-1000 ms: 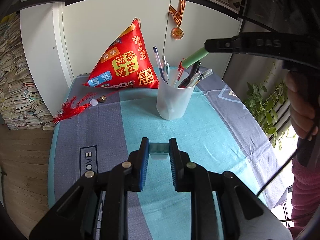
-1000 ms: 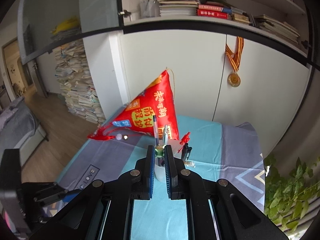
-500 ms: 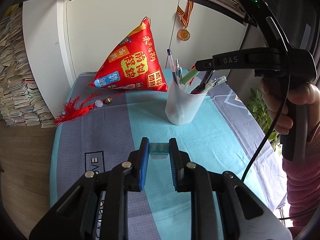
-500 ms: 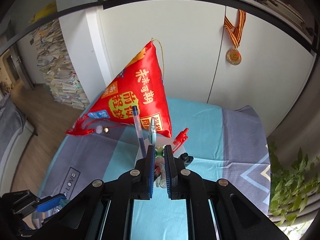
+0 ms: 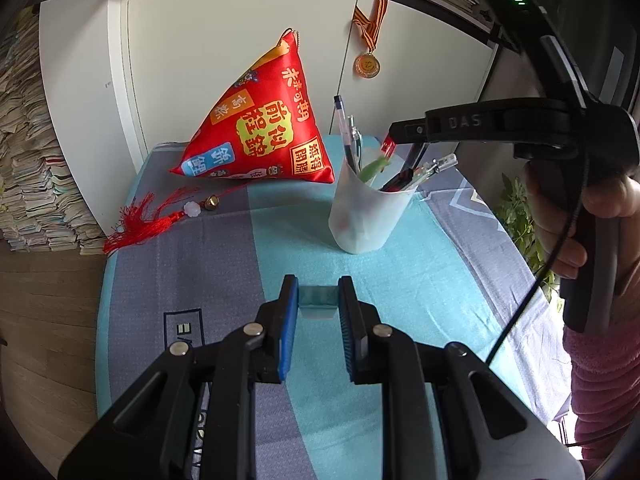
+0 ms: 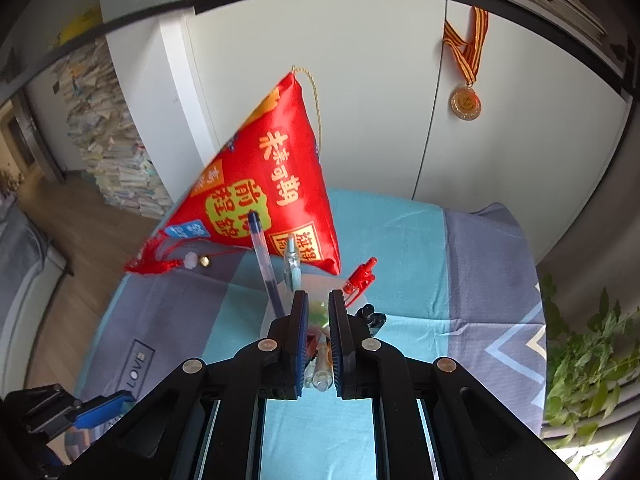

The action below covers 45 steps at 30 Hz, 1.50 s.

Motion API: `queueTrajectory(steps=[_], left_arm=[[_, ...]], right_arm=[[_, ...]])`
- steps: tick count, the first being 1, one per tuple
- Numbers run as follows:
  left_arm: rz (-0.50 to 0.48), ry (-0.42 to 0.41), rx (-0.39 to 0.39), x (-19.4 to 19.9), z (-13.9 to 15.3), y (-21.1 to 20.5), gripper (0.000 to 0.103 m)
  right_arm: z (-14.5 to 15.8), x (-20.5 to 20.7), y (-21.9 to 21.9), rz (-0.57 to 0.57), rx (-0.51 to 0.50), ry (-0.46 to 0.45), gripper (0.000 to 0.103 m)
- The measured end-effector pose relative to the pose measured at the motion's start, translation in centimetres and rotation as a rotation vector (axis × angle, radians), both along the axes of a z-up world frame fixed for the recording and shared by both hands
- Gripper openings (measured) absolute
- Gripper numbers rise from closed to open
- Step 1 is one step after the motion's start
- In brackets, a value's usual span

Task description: Organize stationery

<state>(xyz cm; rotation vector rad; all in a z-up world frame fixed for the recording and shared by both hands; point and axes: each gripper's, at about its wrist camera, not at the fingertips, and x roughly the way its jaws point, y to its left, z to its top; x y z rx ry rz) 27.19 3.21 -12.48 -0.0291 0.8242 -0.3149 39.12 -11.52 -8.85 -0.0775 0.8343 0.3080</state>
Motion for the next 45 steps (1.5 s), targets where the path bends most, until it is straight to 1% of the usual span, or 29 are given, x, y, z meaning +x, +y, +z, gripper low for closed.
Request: queueTrajectory(steps=[5,8,13,15,20,26,35,45], left_arm=[[-0.009,-0.027,0.002,0.3,1.0,-0.7,0.018],[-0.018,-0.038,0.006,0.7,1.6,-1.4,0.018],[-0.027,-0.059,0.007,1.8,3.0,-2.7,0.018],[-0.027,-0.067,0.003,2.4,3.6,-3.1,0.018],[-0.025,-0.096,0.02,3.4,5.0,-4.5,0.018],[-0.027,-0.103,0.028,4.6,5.9,-5.8,0.018],[-0.026,-0.077,0.029,7.2,6.2,-7.6,0.018],[-0.024,-0.017,0.039,9.7,4.5,-8.8,0.018]], right_arm=[[1.4,-2.3,-1.9,-0.037,0.033,-0.062,0.011],[1.5,-4.2,-3.0,-0.043,0.043,-0.081,0.011],[0.7,-7.6,-4.6,-0.053,0.031,-0.1,0.012],[0.0,-8.6,-5.2,-0.064,0.023,-0.091,0.014],[-1.4,-10.0,-6.8,-0.08,0.018,-0.069,0.014],[-2.5,-10.8,-8.7,-0.102,0.026,-0.051,0.014],[-3.4,-11.0,-10.8,-0.139,0.069,-0.025,0.014],[-4.4,-10.8,-11.3,-0.153,0.063,-0.006,0.014]])
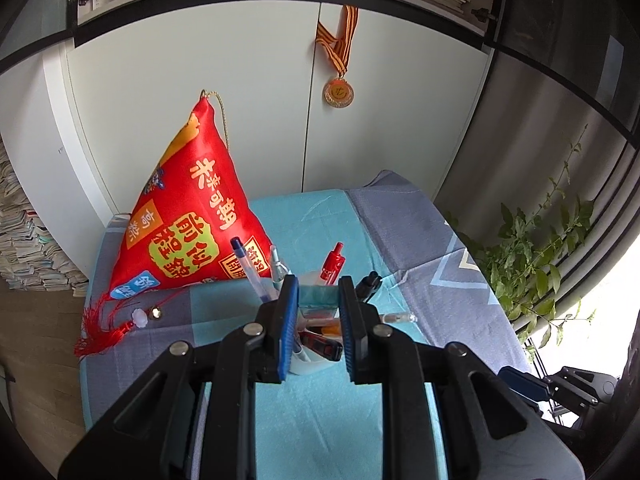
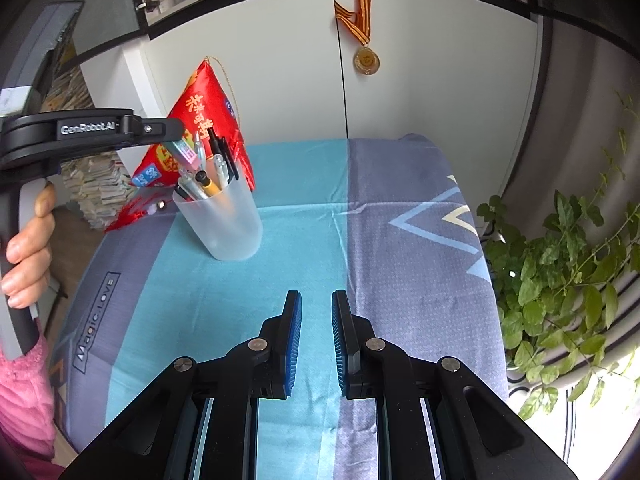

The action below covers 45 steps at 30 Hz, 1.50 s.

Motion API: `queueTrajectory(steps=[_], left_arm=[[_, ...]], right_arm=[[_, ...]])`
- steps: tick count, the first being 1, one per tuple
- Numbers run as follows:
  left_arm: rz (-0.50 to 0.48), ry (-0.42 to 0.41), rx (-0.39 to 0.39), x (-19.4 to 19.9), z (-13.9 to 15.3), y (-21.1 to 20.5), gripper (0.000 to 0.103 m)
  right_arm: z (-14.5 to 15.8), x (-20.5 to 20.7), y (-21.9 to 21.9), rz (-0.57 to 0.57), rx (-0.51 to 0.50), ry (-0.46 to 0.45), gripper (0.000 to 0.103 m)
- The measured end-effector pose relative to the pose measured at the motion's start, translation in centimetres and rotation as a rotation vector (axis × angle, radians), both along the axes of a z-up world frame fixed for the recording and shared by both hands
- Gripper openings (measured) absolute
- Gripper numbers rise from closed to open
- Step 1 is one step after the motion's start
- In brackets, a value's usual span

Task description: Organize stationery

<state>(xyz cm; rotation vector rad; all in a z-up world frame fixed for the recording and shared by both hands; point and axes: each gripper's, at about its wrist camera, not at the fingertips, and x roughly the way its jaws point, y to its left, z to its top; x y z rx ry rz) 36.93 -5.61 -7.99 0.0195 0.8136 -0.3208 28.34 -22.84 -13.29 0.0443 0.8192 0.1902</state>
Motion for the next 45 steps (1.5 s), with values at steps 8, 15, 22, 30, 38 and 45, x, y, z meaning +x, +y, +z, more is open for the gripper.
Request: queueTrajectory(steps=[8,15,22,30,38,45], left_arm=[[0.004,0.049,0.017,0.8,-1.4,-0.3,0.018],[-0.002,0.06,0.032,0.9,-1.7,-0.6,0.018],[0.0,0.051,0.01,0.6,-0.8,-0.1,0.025],[0.009,-0.025,0.011,-1.8,1.1,0.6,0.028],[0.038,-0.15,0.039,-6.7,2.5,2.0,0.051],[0.053,-0.219,0.052,-10.4,3.3,2.6,0.063]], right_arm=[[-0.2,0.3,0.2,0.003,0.003,0.01,0.014],[-0.3,0.5,0.5,0.012,0.001,0.012,0.014],[-0.1,0.2,0.8,0.02,-0.007,0.006,0.014],[0.9,-0.2,1.2,0.024,-0.002,-0.024,0.014],[2.6,-1.1,2.5,0.025,-0.014,-0.092,0.014],[3.7,-2.3,3.7,0.035,-0.016,-0.125,0.014]])
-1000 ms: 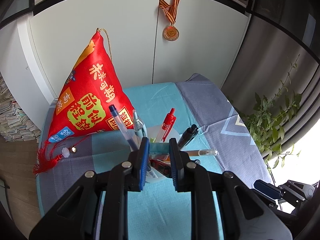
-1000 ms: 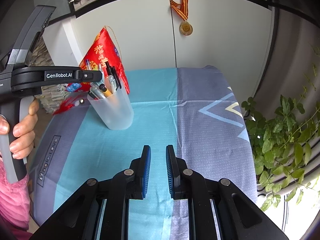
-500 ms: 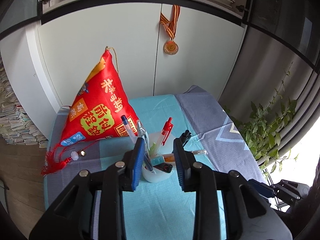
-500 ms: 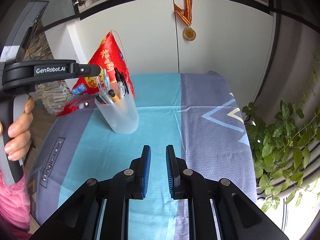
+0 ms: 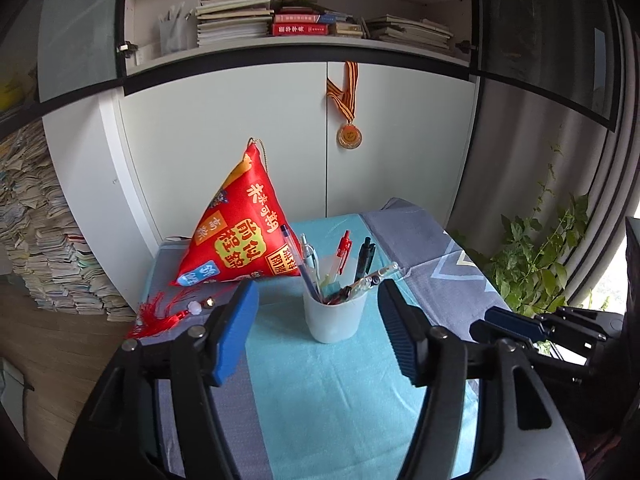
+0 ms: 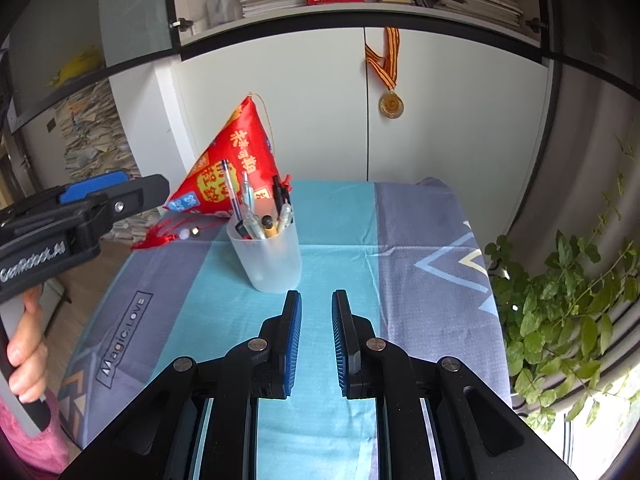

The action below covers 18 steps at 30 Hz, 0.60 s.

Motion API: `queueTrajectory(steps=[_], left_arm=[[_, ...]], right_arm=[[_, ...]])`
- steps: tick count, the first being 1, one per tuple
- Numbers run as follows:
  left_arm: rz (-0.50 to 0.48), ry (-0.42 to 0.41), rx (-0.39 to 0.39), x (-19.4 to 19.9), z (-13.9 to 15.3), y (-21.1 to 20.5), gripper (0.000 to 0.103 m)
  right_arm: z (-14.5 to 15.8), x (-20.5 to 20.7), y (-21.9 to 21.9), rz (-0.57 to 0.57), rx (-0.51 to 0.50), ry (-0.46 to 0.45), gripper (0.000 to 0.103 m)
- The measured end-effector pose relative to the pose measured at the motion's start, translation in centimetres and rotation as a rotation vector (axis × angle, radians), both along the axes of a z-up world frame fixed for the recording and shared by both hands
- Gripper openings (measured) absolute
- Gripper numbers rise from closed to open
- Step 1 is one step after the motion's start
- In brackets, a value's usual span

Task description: Organize stationery

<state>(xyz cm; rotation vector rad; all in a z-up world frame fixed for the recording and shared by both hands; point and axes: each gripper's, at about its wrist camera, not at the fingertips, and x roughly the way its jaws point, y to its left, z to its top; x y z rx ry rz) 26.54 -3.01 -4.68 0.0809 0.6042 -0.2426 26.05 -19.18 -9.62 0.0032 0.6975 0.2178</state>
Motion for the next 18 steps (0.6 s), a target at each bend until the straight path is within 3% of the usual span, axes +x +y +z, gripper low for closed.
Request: queueTrajectory(steps=[10,11,14,18], left_arm=[[0.009,-0.06,0.007,-4.4,1.0,0.5,0.075],[0.012,-0.066,0.008,-4.8,1.0,0.5,0.077],[0.014,-0.079,0.015,-6.2,1.3,0.4,0.078],[0.014,-0.089,0.009,-7.9,1.6,0.5,0.08]], right_arm=[[1.8,-2.9,0.5,-0.013,0.011,-0.053,0.015],[2.0,-3.1,0.5,-0.014,0.013,-0.058,0.017],[2.8,-4.3,0.4,-0.024,0.029,-0.087,0.037],[4.5,-6.4,0.2,-0.03,0.047,-0.141,0.039]])
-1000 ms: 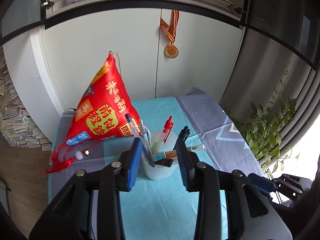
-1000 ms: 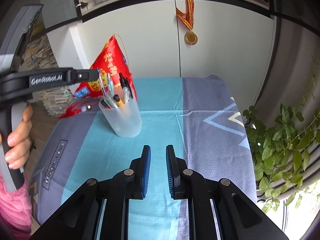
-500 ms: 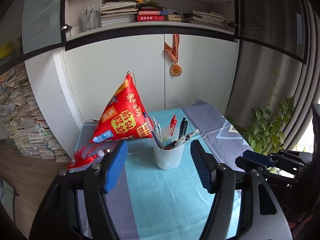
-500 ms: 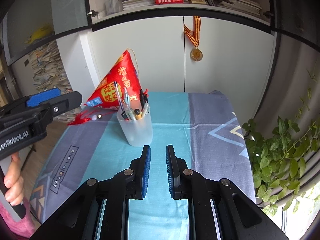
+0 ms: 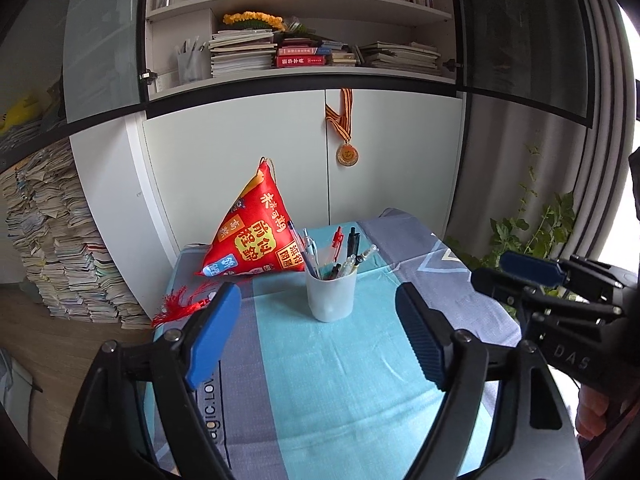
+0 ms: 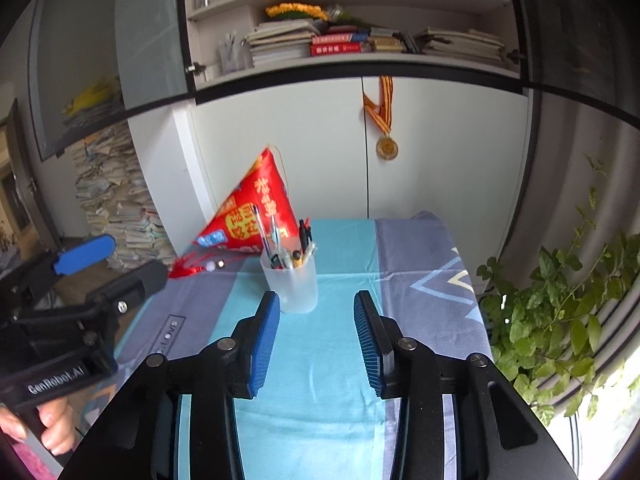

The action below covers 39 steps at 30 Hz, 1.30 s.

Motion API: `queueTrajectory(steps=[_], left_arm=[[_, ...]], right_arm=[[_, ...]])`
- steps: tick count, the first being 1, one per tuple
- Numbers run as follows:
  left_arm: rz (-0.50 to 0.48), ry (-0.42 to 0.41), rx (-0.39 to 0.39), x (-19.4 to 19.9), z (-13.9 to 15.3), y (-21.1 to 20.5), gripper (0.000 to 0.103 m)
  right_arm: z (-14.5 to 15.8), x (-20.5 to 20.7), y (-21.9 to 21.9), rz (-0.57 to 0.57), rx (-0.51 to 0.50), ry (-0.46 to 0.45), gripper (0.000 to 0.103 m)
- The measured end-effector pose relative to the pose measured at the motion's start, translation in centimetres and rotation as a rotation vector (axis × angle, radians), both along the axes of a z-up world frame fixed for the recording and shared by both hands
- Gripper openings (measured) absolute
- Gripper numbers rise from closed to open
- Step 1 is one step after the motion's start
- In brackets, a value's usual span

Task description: Organize stationery

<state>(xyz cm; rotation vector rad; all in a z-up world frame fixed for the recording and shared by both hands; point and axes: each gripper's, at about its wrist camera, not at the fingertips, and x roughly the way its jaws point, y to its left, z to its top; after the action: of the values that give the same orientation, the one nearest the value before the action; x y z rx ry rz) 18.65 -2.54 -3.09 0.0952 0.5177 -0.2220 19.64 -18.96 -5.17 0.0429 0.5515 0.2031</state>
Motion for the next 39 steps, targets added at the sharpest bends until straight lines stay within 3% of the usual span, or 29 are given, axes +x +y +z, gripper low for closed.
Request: queueTrajectory(steps=[4,6,8,14,23,26,39], left_arm=[[0.003,-0.026,0.0,-2.0,0.5,-0.1,0.084],[0.009,-0.043,0.004,-2.9,0.7,-0.1,0.086],[0.01,-0.054,0.006,-3.7,0.9,0.0,0.087],[0.031,-0.083,0.002,-5.6,1.7,0.0,0.098],[0.091,-0.132,-0.017,-8.7,3.7,1.0,0.102],[0.096,-0.156,-0.024,-9.8,4.0,1.4,0.102],[0.104,-0.177,-0.022,-11.6,4.2,1.9,0.102]], right_arm=[[1.2,-1.8,-0.1,-0.013,0.008,-0.045,0.042],[1.8,-2.7,-0.3,-0.019,0.019,-0.068,0.051],[2.2,-3.5,-0.4,-0.028,0.025,-0.091,0.053],[3.3,-6.1,-0.7,-0.049,0.022,-0.135,0.055],[5.6,-9.5,-1.4,-0.094,0.042,-0.203,0.06],[6.5,-11.0,-1.5,-0.104,0.055,-0.25,0.074],[6.8,-12.9,-0.1,-0.076,0.027,-0.279,0.075]])
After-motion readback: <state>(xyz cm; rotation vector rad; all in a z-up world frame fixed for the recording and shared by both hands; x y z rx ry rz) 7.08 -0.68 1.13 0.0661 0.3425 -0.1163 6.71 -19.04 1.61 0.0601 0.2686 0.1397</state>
